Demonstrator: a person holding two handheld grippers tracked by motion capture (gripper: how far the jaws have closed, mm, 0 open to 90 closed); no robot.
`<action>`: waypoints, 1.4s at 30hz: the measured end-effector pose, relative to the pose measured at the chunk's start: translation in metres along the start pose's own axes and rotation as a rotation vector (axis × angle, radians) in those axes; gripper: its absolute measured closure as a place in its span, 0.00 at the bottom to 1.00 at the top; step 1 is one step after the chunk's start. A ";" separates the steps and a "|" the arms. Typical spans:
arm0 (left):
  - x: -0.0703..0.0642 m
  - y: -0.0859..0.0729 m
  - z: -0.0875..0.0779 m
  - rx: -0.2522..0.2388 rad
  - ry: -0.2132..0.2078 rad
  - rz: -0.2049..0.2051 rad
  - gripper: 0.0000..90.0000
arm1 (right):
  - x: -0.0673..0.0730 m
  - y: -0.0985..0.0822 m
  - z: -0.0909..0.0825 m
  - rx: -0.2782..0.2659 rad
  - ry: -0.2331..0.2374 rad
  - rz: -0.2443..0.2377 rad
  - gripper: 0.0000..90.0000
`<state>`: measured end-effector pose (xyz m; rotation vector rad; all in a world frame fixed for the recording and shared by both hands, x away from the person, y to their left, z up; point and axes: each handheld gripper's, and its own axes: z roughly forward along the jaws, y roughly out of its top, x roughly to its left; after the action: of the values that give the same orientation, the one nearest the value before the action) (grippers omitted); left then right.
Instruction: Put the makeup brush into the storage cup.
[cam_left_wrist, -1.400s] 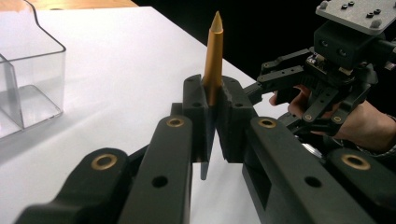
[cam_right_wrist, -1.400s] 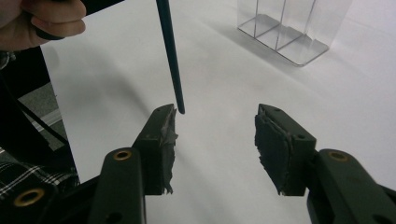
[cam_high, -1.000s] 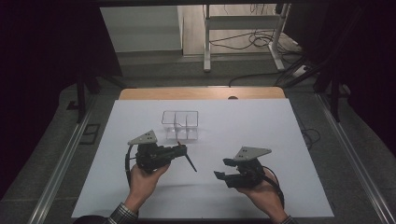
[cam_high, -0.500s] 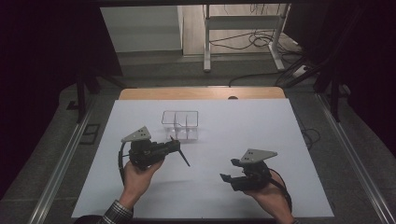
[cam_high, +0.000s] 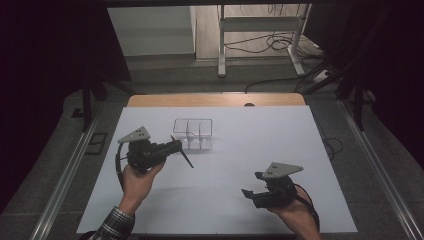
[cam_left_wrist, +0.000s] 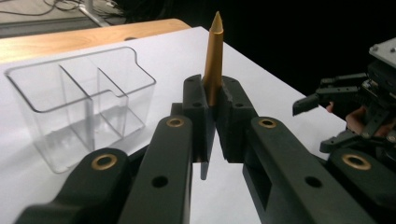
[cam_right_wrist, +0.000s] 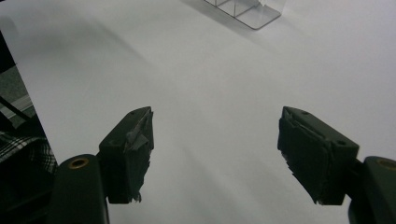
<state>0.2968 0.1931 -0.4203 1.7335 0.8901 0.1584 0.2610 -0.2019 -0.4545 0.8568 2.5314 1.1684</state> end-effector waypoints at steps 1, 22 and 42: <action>0.001 0.001 -0.001 0.000 0.005 -0.001 0.93 | 0.000 -0.001 0.000 0.001 -0.001 -0.001 0.30; 0.016 0.028 0.001 0.018 0.083 0.025 0.93 | -0.001 -0.016 -0.009 0.022 -0.035 -0.008 0.22; 0.031 0.053 0.004 0.009 0.129 0.025 0.93 | -0.005 -0.026 -0.013 0.027 -0.054 0.014 0.19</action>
<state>0.3466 0.2050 -0.3855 1.7584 0.9644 0.2860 0.2483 -0.2264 -0.4659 0.9012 2.5069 1.1027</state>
